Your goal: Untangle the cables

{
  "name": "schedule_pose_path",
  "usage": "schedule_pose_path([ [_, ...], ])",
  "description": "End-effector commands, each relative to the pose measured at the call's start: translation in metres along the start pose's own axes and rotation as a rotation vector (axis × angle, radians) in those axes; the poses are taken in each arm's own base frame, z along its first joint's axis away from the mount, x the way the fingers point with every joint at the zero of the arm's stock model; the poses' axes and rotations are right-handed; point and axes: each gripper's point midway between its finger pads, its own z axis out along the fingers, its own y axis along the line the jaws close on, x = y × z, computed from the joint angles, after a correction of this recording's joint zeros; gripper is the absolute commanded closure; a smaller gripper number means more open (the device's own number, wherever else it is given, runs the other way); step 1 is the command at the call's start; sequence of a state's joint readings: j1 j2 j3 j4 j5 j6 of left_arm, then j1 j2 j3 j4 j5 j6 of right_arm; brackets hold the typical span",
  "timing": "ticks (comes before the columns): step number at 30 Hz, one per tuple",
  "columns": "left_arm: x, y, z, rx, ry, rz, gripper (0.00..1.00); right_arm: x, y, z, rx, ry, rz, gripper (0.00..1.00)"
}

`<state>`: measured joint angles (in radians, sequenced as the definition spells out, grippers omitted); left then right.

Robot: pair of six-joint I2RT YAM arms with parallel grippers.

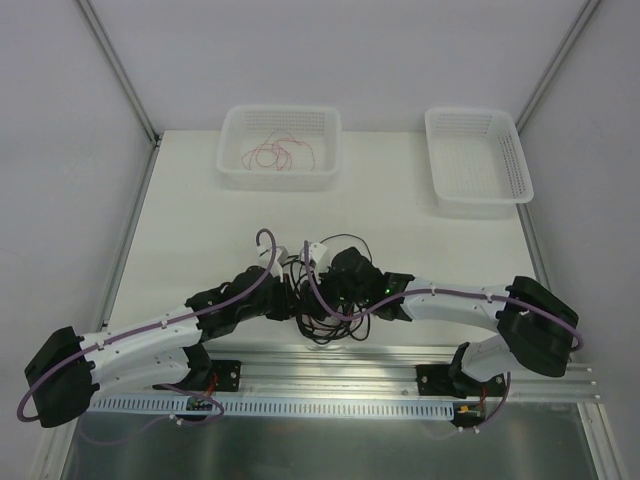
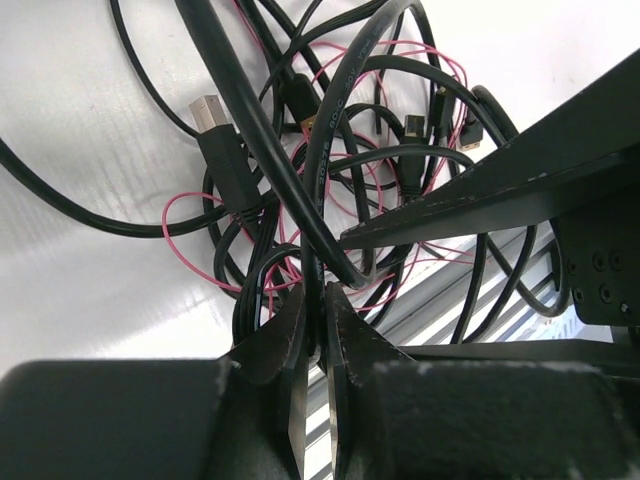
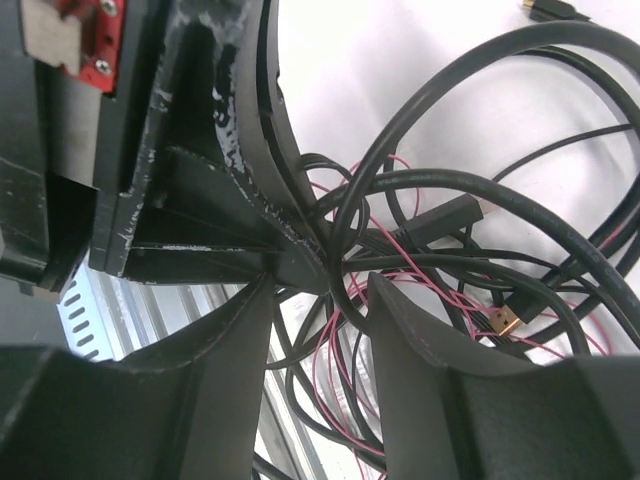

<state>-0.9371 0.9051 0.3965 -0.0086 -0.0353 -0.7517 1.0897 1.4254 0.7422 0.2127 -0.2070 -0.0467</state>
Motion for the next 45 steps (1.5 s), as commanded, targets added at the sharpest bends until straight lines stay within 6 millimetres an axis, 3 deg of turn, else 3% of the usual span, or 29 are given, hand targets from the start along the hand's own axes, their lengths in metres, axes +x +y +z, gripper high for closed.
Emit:
schedule_pose_path([
  [1,-0.014,-0.02,-0.003,0.083,-0.057,0.036,1.0,-0.026,0.014,0.007,-0.088,-0.077,-0.055,0.55],
  [3,-0.015,-0.02,-0.003,0.086,-0.058,0.039,1.0,-0.025,0.014,0.01,-0.093,-0.072,-0.055,0.57],
  [9,-0.014,-0.013,-0.003,0.062,-0.073,0.03,1.0,-0.027,0.009,0.003,-0.062,-0.084,-0.059,0.99],
  [13,-0.012,0.004,-0.001,-0.011,-0.083,-0.018,1.0,-0.041,0.007,-0.027,-0.008,-0.099,-0.093,0.99],
  [16,-0.009,0.021,-0.002,-0.092,-0.075,-0.063,1.0,-0.062,0.006,-0.065,0.054,-0.145,-0.119,0.99],
  [17,-0.012,0.028,-0.002,-0.124,-0.087,-0.078,1.0,-0.069,0.008,-0.087,0.072,-0.173,-0.12,0.99],
  [20,-0.011,0.04,-0.006,-0.185,-0.088,-0.115,1.0,-0.098,0.005,-0.131,0.133,-0.262,-0.112,0.99],
  [21,-0.013,0.046,-0.008,-0.209,-0.1,-0.128,1.0,-0.098,0.006,-0.152,0.148,-0.273,-0.112,0.99],
  [22,-0.012,0.052,-0.01,-0.236,-0.097,-0.145,1.0,-0.115,0.006,-0.173,0.17,-0.324,-0.11,0.99],
  [24,-0.017,0.063,-0.014,-0.281,-0.115,-0.168,1.0,-0.116,-0.004,-0.201,0.253,-0.326,-0.089,0.99],
  [26,-0.016,0.073,-0.02,-0.334,-0.107,-0.183,1.0,-0.127,-0.011,-0.244,0.345,-0.379,-0.072,0.99],
  [31,-0.037,0.093,-0.037,-0.444,-0.163,-0.2,1.0,-0.142,-0.017,-0.323,0.502,-0.499,-0.05,0.99],
  [35,-0.058,0.104,-0.049,-0.51,-0.21,-0.181,1.0,-0.141,-0.032,-0.366,0.659,-0.532,-0.031,0.99],
  [38,-0.073,0.116,-0.058,-0.578,-0.229,-0.173,1.0,-0.14,-0.035,-0.384,0.712,-0.565,-0.005,0.99],
  [43,-0.074,0.145,-0.059,-0.702,-0.195,-0.203,1.0,-0.158,-0.02,-0.429,0.7,-0.698,0.029,0.99],
  [45,-0.073,0.156,-0.058,-0.75,-0.179,-0.227,0.99,-0.162,-0.014,-0.438,0.687,-0.722,0.028,0.99],
])
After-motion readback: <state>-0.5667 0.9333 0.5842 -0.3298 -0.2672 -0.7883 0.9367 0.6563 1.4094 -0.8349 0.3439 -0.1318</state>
